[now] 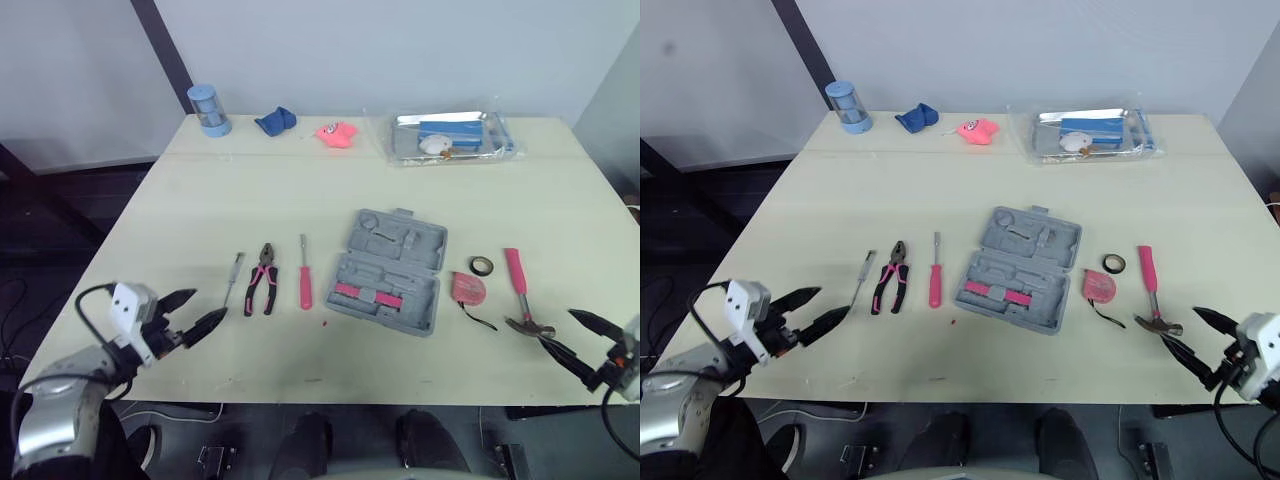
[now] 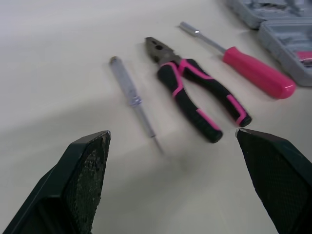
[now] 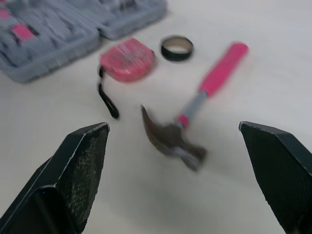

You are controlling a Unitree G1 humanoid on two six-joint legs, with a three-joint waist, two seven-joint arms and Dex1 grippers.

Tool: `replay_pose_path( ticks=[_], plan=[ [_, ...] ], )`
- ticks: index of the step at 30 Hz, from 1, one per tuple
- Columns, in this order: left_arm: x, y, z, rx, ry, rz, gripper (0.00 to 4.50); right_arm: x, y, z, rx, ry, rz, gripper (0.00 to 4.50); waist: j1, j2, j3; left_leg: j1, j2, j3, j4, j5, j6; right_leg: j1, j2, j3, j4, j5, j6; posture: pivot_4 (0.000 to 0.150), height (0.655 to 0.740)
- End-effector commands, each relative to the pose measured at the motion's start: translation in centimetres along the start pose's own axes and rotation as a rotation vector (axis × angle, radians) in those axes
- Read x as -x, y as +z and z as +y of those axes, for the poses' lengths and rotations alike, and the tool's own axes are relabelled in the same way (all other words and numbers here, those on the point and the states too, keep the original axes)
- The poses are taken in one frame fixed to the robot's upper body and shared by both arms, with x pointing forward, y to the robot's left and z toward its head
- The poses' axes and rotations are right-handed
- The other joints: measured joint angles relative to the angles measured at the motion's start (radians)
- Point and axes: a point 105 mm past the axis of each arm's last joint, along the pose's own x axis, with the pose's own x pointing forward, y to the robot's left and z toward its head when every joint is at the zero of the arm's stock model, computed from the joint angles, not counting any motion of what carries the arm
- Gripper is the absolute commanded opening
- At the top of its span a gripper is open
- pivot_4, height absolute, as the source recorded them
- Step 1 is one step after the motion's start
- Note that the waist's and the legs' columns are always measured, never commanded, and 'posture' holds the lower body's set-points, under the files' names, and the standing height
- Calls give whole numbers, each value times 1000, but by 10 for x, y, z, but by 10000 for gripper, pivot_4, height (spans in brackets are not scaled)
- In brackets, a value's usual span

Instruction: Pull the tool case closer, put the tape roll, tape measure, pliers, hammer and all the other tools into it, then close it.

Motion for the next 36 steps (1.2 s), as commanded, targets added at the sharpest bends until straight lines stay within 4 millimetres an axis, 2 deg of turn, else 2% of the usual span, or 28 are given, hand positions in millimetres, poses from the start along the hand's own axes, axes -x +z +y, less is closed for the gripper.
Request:
replay_pose_path(
  ticks=[1,5,8,9,10,11,13,16,20,26,30,36],
  plan=[
    [-12,9,0,-27,-75,2,43739,-16,17,1,34,12,-6,45000,0,0,0,0,0,0,0,0,0,0,0,0,0,0,0,1500,7400],
    [-38,25,4,-69,-159,-9,43739,-45,28,4,53,39,-11,45000,0,0,0,-1,0,0,0,0,0,0,0,0,0,0,0,1500,7400],
    [-64,38,3,-94,-224,-25,36108,-68,38,9,68,90,-15,45000,0,0,0,-1,0,-1,0,0,0,0,0,-1,0,0,0,1500,7400],
    [-75,43,1,-106,-252,-28,29987,-77,41,13,77,113,-15,45000,-1,0,0,-1,0,-1,0,0,0,-1,1,-1,0,0,0,1500,7400],
    [-81,45,0,-114,-270,-29,26657,-83,44,15,84,126,-14,45000,-1,0,0,-1,0,-1,1,0,0,-1,0,-1,0,0,0,1500,7400],
    [-90,49,-3,-121,-297,-32,20026,-91,45,17,96,140,-1,40989,-1,0,0,-1,0,-1,1,0,0,-1,0,-1,0,0,0,1500,7400],
    [-100,52,-8,-127,-333,-35,14182,-100,45,18,118,150,23,37199,-2,0,0,-1,-1,-1,1,0,0,-1,0,-1,0,0,0,1500,7400],
    [-114,53,-13,-139,-375,-26,0,-114,46,20,137,166,52,21135,-4,0,0,-3,-1,-2,1,0,0,-2,0,-1,0,0,0,1500,7400],
    [-139,51,-21,-157,-426,20,0,-139,52,24,170,186,95,649,-3,0,1,-3,-1,-2,2,0,0,-3,0,-2,2,0,0,1500,7400],
    [-161,44,-25,-169,-429,100,0,-158,48,27,232,213,203,228,-4,-1,1,-4,-2,-3,2,0,0,-3,0,-3,1,0,0,1500,7400],
    [-171,41,-29,-183,-427,138,0,-160,39,27,282,224,284,228,-4,-1,1,-5,-2,-4,2,0,0,-4,0,-3,1,0,0,1500,7400],
    [-181,45,-34,-179,-426,154,0,-162,39,30,278,230,312,228,-4,-1,1,-5,-2,-4,2,1,-1,-4,0,-3,1,0,0,1500,7400]
  ],
)
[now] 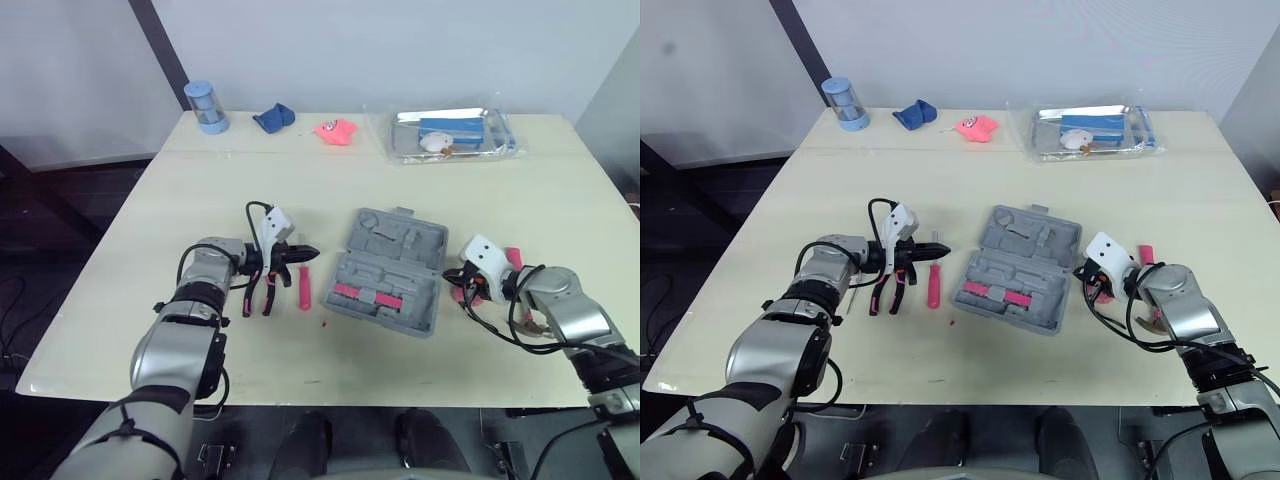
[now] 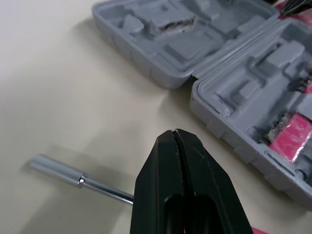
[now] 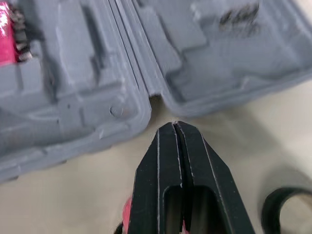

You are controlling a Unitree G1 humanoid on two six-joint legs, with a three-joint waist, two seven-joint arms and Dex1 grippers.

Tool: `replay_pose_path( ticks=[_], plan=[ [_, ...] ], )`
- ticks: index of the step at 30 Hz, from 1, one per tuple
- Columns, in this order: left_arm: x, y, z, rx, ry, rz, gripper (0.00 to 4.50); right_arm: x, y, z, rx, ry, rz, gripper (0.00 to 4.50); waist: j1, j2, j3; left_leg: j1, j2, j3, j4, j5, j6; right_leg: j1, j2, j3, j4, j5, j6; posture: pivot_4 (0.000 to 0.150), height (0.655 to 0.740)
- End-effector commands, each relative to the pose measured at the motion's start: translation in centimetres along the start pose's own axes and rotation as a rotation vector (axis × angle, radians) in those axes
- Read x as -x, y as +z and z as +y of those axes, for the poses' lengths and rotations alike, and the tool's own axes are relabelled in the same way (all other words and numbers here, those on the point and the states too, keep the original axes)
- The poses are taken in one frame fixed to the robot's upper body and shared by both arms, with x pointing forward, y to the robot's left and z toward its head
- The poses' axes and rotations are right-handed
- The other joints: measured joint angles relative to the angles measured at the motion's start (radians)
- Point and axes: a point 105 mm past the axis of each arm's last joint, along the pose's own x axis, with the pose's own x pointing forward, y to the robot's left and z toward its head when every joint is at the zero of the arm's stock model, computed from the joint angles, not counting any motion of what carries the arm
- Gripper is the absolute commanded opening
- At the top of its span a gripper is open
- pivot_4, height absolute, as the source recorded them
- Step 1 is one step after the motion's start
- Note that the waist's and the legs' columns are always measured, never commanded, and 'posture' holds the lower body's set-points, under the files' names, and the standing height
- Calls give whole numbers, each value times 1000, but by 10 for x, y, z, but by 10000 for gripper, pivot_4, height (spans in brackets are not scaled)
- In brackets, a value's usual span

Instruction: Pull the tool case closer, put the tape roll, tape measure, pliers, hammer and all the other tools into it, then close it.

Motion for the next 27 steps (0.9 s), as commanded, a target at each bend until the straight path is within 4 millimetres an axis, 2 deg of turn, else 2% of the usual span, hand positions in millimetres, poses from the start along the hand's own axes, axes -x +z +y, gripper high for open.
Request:
replay_pose_path(
  ticks=[1,15,27],
  plan=[
    [-4,11,2,-35,4,1,0,2,14,-4,50,-8,-10,228,0,0,0,0,0,0,0,0,0,0,0,0,0,0,0,1500,7400],
    [-15,7,4,7,54,25,0,-17,19,2,75,12,0,228,-24,0,0,0,0,-1,0,0,-1,0,0,0,1,0,0,1500,7400],
    [-25,4,2,31,69,42,0,-21,21,4,86,14,-11,228,-24,0,0,0,0,-2,0,0,-1,0,0,-1,1,0,0,1500,7400]
  ],
)
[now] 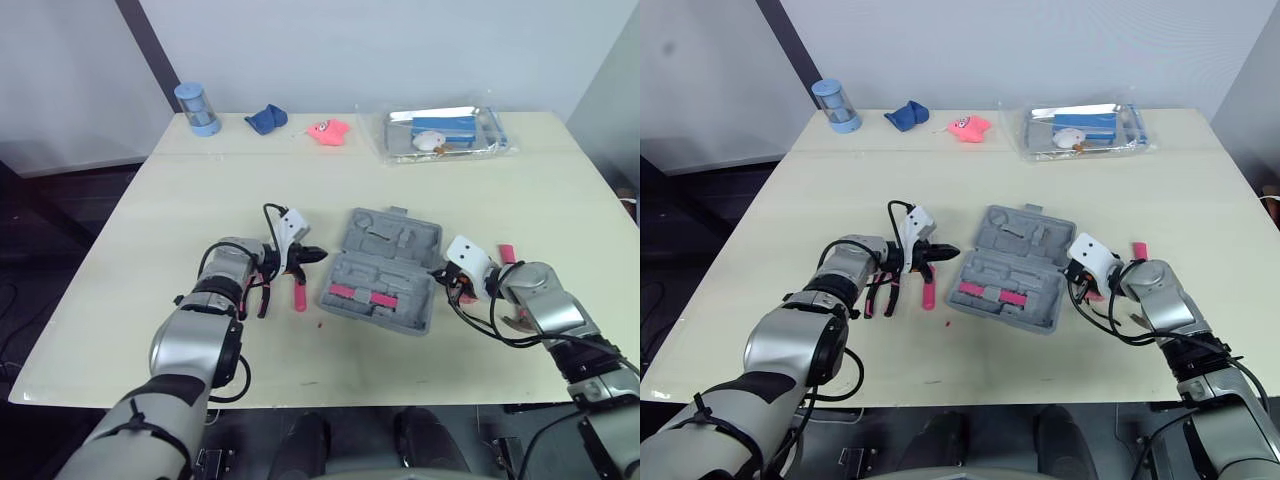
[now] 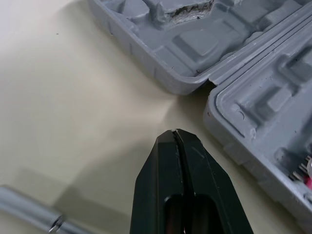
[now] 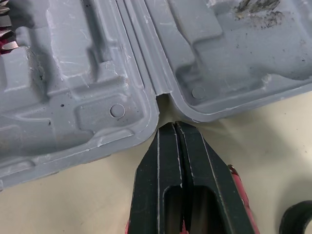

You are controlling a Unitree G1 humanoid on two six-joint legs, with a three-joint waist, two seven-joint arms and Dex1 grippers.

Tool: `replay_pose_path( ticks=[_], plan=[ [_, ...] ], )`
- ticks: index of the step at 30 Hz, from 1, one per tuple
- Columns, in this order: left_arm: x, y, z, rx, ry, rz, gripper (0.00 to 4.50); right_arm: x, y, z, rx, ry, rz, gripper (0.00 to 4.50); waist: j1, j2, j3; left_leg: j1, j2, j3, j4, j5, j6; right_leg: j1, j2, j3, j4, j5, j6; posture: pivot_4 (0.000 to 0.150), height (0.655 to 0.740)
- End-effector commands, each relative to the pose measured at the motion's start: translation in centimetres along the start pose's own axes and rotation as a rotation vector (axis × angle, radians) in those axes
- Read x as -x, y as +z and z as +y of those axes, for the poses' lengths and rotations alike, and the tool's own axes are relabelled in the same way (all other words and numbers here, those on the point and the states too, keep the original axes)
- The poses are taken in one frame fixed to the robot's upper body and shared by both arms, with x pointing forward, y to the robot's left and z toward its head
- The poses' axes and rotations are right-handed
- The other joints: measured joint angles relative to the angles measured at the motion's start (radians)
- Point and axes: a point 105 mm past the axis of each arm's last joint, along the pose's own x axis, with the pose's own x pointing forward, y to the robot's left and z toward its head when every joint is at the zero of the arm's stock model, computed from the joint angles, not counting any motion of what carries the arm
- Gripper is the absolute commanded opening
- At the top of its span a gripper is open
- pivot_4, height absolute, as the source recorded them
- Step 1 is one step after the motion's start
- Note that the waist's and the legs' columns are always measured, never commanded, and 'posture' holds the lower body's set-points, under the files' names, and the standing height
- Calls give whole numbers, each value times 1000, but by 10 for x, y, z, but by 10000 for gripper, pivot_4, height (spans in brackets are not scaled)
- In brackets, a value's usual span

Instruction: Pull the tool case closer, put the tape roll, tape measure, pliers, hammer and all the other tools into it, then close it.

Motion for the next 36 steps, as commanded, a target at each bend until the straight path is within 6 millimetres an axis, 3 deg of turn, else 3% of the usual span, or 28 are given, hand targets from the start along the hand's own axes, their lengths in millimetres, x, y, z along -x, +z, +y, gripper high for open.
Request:
replay_pose_path(
  ticks=[1,14,20,31,36],
  plan=[
    [-2,12,2,-13,11,-18,0,2,14,-3,40,-11,-41,228,0,0,0,0,0,0,0,0,0,0,0,0,0,0,0,1500,7400],
    [-21,20,-6,-13,15,-15,0,0,18,0,47,-11,-58,228,-2,0,0,0,0,0,0,0,0,0,0,0,0,0,0,1500,7400],
    [-28,19,-20,4,-78,-12,0,1,21,0,51,-14,-76,228,-1,0,0,0,0,0,0,0,-1,0,0,0,0,0,0,1500,7400],
    [-13,2,-29,11,-218,62,0,4,20,10,52,64,-89,228,-1,0,0,0,0,0,0,1,-1,0,0,0,0,0,0,1500,7400],
    [-1,-13,-38,-19,-335,144,0,9,19,24,44,147,-92,228,-4,0,0,0,0,0,0,1,-1,0,0,0,1,0,0,1500,7400]
  ],
)
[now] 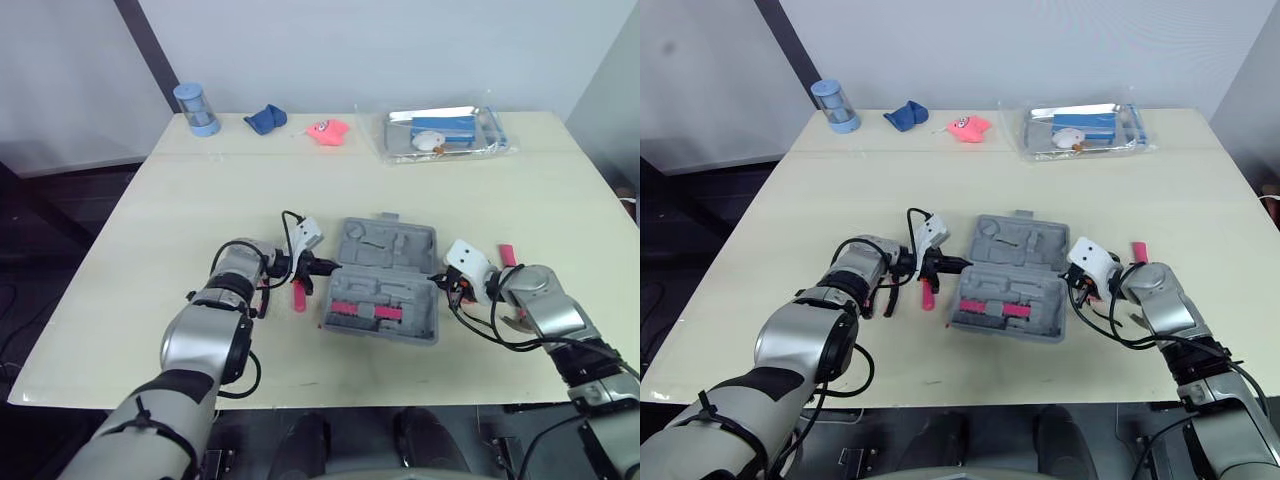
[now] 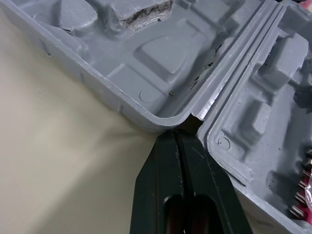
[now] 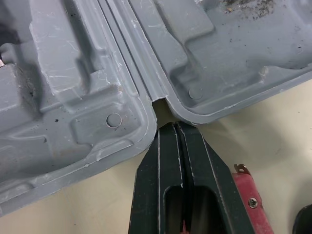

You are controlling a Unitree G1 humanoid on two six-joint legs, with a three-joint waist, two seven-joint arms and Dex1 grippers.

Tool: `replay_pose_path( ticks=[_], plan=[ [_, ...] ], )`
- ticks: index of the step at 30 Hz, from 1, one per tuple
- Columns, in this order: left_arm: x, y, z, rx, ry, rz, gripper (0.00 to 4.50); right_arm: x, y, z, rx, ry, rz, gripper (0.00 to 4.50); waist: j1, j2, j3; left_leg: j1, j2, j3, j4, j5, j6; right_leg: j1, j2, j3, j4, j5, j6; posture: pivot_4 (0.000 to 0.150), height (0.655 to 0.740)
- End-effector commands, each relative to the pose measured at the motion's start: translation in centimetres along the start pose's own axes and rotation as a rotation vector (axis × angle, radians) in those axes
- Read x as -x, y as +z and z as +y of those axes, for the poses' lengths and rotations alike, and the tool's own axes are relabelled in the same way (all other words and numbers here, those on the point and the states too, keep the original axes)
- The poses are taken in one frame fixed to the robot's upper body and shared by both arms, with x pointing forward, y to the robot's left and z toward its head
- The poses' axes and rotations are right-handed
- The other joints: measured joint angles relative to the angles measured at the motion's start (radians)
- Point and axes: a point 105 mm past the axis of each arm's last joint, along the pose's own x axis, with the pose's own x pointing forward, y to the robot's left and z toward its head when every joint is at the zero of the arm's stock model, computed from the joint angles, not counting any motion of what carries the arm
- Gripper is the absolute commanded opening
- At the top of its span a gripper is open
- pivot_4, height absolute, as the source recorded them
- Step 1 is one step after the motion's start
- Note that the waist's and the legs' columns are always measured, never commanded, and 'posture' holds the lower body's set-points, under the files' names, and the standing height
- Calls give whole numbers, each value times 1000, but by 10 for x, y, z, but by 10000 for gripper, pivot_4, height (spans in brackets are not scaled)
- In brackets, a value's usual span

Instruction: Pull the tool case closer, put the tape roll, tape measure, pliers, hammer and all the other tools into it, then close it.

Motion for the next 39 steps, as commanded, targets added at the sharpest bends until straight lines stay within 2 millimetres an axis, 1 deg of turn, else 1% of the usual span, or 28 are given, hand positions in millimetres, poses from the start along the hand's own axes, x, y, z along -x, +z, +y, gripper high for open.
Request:
replay_pose_path(
  ticks=[1,7,12,18,24,29,39],
  plan=[
    [0,-9,-14,-37,-119,55,0,5,21,16,32,87,-83,228,0,0,0,0,0,0,0,0,0,0,0,0,0,0,0,1500,7400],
    [3,-21,-26,-33,-210,90,0,9,18,32,14,146,-77,228,0,0,0,0,0,0,0,0,1,0,0,0,1,0,0,1500,7400],
    [6,-31,-38,-52,-266,120,0,14,16,38,4,162,-74,228,1,0,0,0,0,0,0,-1,1,0,0,0,1,0,0,1500,7400],
    [11,-42,-58,-64,-299,141,0,19,13,46,-16,184,-64,228,2,0,0,0,0,0,0,-1,1,0,0,0,1,0,0,1500,7400],
    [12,-47,-76,-53,-314,143,0,24,7,54,-35,203,-46,228,5,0,0,1,1,0,0,-1,2,0,0,0,2,0,0,1500,7400],
    [13,-46,-80,-49,-307,145,0,25,6,54,-43,200,-41,228,6,0,0,1,1,0,1,-1,2,1,0,1,2,0,0,1500,7400],
    [17,-46,-78,-40,-290,151,0,23,6,61,-60,220,-45,228,6,0,0,1,1,0,1,-1,2,1,0,0,2,0,0,1500,7400]
  ],
)
